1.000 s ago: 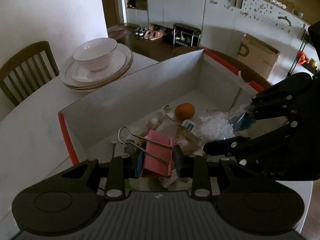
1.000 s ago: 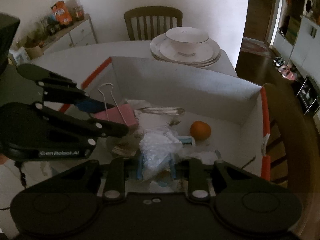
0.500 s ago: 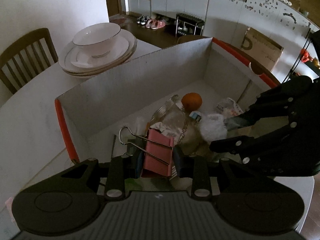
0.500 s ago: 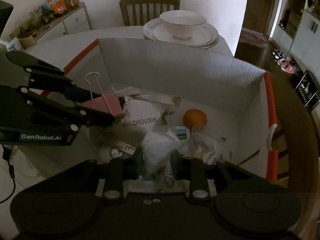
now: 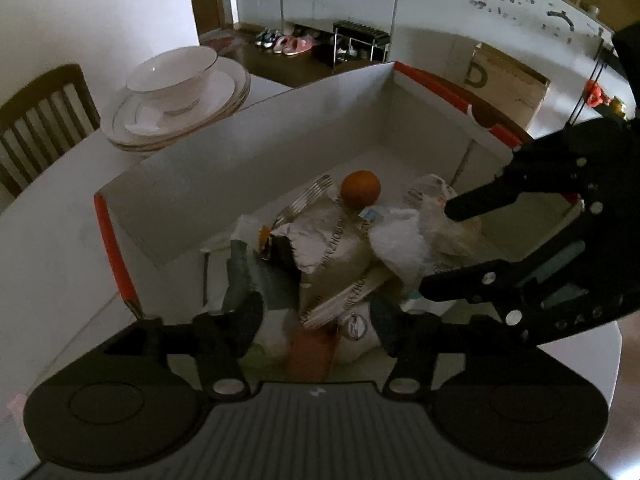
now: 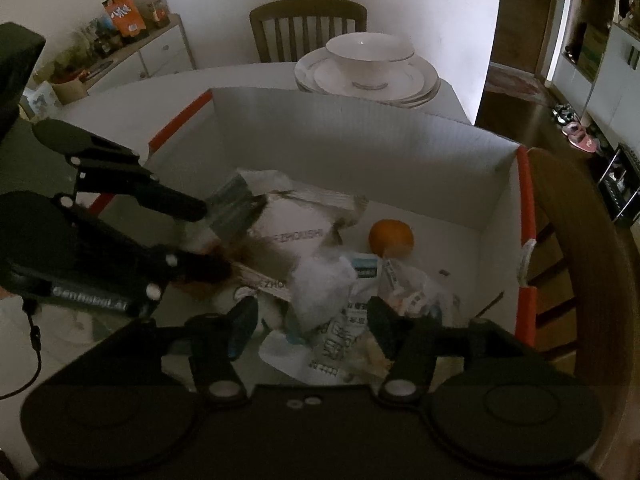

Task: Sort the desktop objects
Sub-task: 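Open the left tool releasing the clip while the right tool releases the bag, then withdraw both tools from the red box back toward the table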

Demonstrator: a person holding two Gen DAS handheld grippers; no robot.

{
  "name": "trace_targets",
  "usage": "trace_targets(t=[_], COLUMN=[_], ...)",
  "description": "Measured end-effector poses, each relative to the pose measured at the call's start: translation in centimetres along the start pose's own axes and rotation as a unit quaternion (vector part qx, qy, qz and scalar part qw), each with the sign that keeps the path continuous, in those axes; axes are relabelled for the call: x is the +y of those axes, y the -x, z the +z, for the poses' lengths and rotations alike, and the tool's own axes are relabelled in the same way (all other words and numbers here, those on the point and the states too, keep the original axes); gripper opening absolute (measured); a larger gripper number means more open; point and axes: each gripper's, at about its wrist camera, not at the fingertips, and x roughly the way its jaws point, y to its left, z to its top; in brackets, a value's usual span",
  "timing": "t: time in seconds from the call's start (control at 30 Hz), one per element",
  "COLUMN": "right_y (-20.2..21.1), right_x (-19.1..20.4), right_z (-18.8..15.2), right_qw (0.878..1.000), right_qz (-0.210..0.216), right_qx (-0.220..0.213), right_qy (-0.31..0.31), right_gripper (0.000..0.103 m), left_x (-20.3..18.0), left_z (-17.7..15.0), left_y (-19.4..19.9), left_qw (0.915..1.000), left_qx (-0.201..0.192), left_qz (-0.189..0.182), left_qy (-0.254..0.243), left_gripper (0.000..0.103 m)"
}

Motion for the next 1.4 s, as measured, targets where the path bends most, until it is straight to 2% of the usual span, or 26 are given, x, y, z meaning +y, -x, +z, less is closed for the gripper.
trace_targets(t=[0.5,0.73,1.0,1.17,1.4], right_y=[3.3,4.6,6.4,7.5,8.3], right_x=[-0.5,0.0,1.8,3.2,5.4], right_z=[-0.2,-0.3,-0.4,-0.6,-0.9], right_qw=[0.999,0.999,0.998,0.996,0.996], right_qz=[0.010,0.012,0.002,-0.005,-0.006], right_qx=[-0.033,-0.044,-0.063,-0.079,-0.090], right_qy=[-0.001,0.001,0.020,0.028,0.012], right_gripper=[0.069,0.071,0.071,0.077,0.080], left_x=[-1.1,-1.3,-1.3,-1.1,-0.5], left_z=[-0.9,-1.9,-3.9,-5.6,-7.9], left_y=[3.3,5.4,8.1,10.0,12.1], left_qw=[0.9993,0.9979,0.9958,0.9943,0.9929], left_qx=[-0.034,-0.059,-0.084,-0.096,-0.110], left_qz=[-0.014,-0.013,-0.001,0.007,0.018], left_qy=[0.003,0.023,0.036,0.045,0.044], left_gripper=[0.061,0.061,0.061,0.061,0.061])
